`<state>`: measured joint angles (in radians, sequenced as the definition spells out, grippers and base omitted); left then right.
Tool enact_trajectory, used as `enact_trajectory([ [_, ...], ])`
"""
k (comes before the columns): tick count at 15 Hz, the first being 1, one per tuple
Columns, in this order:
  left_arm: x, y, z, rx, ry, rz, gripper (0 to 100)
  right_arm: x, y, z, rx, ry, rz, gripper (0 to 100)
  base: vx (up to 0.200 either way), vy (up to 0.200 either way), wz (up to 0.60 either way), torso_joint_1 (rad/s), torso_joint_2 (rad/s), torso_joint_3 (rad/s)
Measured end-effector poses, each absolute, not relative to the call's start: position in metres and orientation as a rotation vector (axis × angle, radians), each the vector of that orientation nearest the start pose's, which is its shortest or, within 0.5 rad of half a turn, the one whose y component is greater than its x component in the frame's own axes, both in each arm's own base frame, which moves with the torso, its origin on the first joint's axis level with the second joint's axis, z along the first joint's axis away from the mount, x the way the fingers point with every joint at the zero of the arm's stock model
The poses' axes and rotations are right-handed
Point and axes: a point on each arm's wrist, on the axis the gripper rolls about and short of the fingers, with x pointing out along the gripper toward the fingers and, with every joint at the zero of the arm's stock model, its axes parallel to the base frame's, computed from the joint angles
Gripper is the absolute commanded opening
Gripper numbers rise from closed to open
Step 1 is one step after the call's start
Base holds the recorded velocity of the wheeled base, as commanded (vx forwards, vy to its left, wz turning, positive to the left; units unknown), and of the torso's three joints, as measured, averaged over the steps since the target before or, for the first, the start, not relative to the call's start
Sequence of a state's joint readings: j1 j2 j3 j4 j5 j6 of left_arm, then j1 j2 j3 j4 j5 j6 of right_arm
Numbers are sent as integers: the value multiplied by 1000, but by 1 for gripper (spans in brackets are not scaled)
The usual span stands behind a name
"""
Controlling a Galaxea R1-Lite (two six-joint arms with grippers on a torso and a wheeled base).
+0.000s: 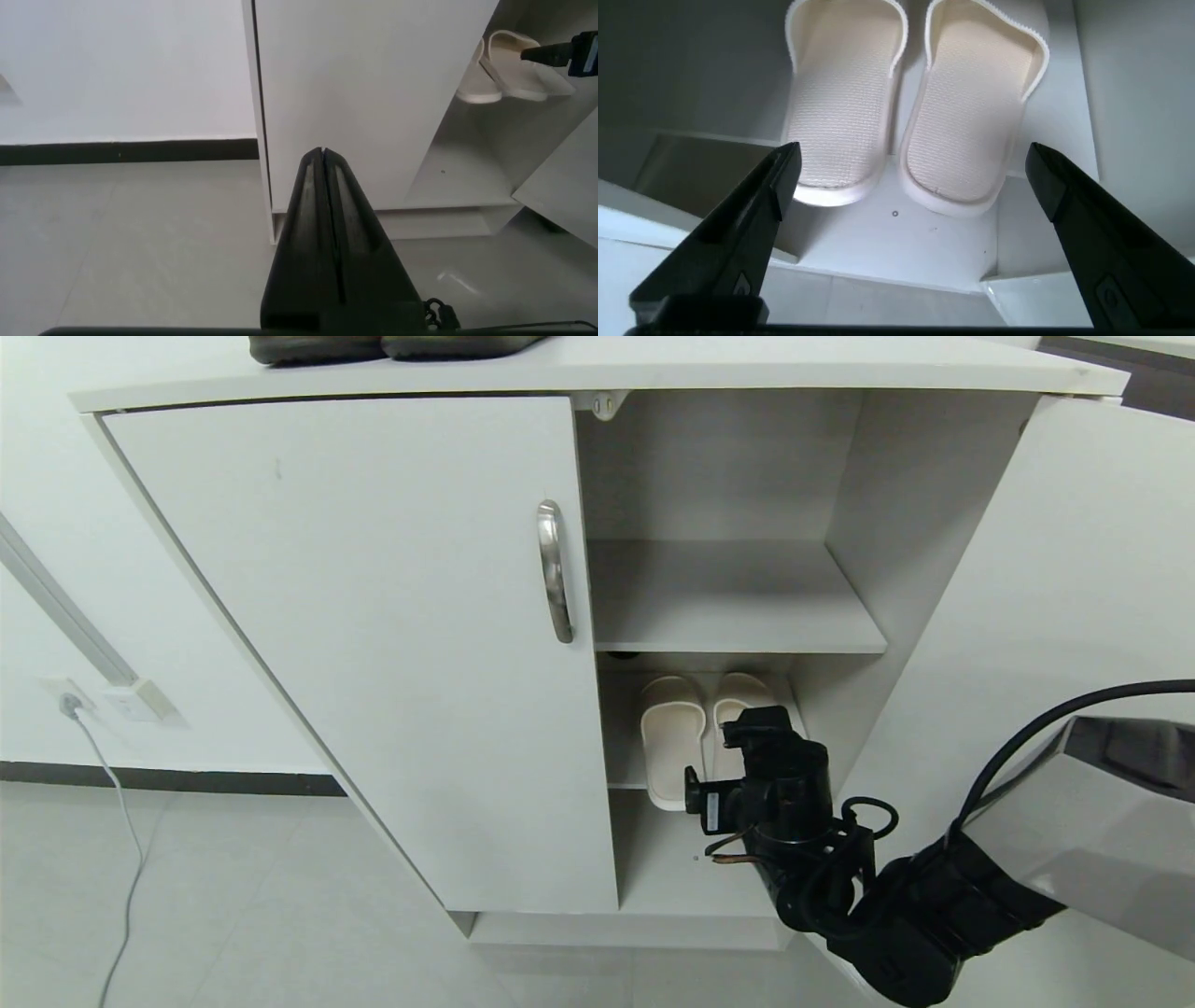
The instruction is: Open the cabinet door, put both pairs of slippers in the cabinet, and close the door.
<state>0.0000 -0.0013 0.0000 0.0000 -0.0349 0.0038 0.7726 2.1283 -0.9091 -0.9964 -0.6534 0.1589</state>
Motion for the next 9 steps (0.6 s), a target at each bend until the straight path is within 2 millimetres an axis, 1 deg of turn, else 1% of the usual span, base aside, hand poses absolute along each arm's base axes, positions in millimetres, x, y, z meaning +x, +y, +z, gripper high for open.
enact_trajectory([
  [5,-23,-1,75,4,-1,-35,0,282,260,97,15,175,113,100,0,0,0,0,0,0],
  [9,-23,-1,75,1,-1,-36,0,280,262,97,14,175,119,100,-200,0,0,6,2,4],
])
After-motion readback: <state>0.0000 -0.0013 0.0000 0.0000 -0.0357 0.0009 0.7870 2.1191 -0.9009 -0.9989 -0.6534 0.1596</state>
